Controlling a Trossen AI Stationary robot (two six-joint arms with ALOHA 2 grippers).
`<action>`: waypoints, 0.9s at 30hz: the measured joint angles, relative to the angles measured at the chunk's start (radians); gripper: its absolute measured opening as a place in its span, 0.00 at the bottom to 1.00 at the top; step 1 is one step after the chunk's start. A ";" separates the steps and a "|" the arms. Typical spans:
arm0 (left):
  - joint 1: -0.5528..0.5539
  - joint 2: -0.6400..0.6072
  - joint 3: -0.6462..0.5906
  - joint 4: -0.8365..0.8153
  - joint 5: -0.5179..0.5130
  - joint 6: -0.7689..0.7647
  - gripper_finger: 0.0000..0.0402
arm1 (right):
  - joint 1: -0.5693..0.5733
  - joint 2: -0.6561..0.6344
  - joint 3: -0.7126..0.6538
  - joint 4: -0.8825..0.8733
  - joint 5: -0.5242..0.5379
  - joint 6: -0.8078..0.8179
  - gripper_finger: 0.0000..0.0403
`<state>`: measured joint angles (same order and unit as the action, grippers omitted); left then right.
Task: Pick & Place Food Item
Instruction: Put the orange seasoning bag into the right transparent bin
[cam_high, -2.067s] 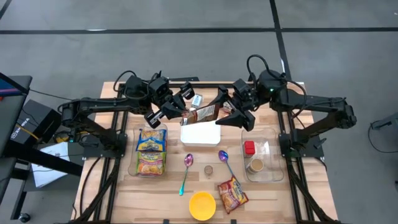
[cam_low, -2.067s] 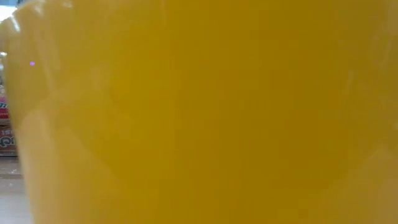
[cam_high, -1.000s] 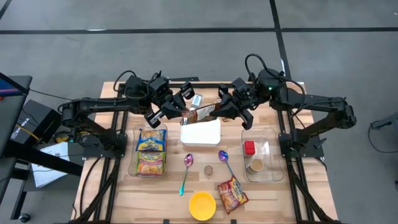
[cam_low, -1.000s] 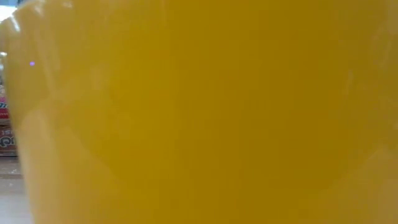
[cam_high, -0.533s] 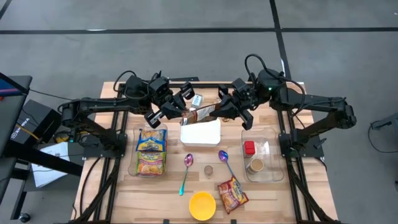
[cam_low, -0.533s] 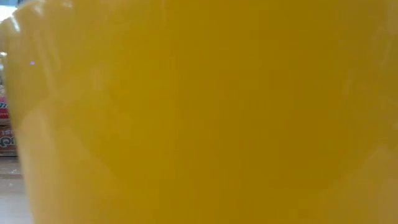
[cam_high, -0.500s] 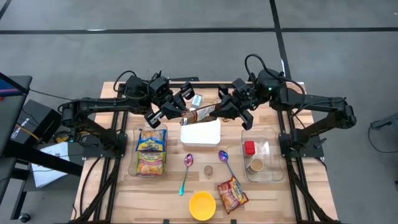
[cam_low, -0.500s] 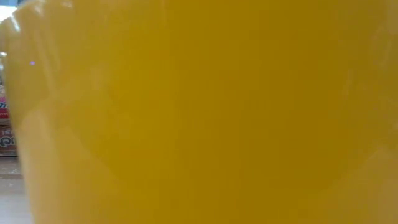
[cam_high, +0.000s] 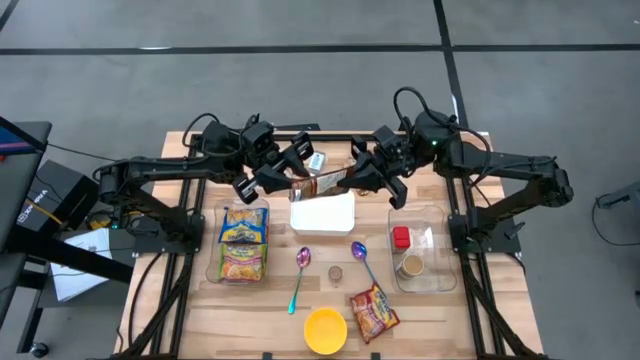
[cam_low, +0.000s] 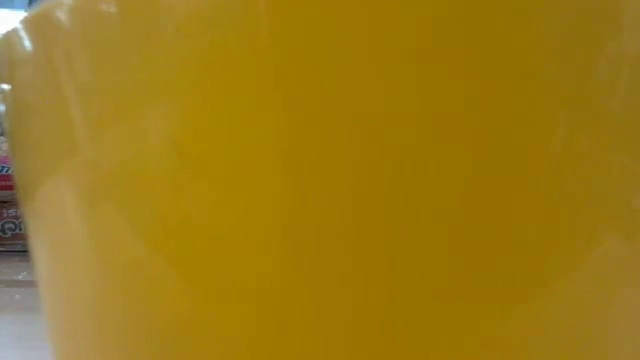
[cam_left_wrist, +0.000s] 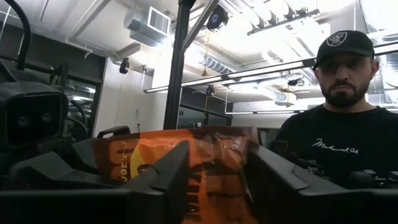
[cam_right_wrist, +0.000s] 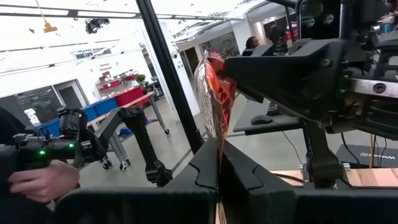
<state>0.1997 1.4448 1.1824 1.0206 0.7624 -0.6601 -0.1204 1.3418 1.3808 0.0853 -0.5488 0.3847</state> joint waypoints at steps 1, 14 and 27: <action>0.000 0.000 0.000 0.000 0.000 0.000 0.39 | 0.000 0.000 0.000 0.000 0.000 0.000 0.00; 0.000 0.000 0.000 0.017 -0.019 0.013 0.73 | 0.000 0.000 0.000 0.000 0.000 0.000 0.00; 0.000 0.000 0.000 0.023 -0.039 0.031 0.79 | 0.001 0.000 0.000 0.000 0.000 0.000 0.00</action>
<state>0.1997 1.4448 1.1824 1.0433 0.7235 -0.6292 -0.1192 1.3418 1.3804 0.0853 -0.5491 0.3851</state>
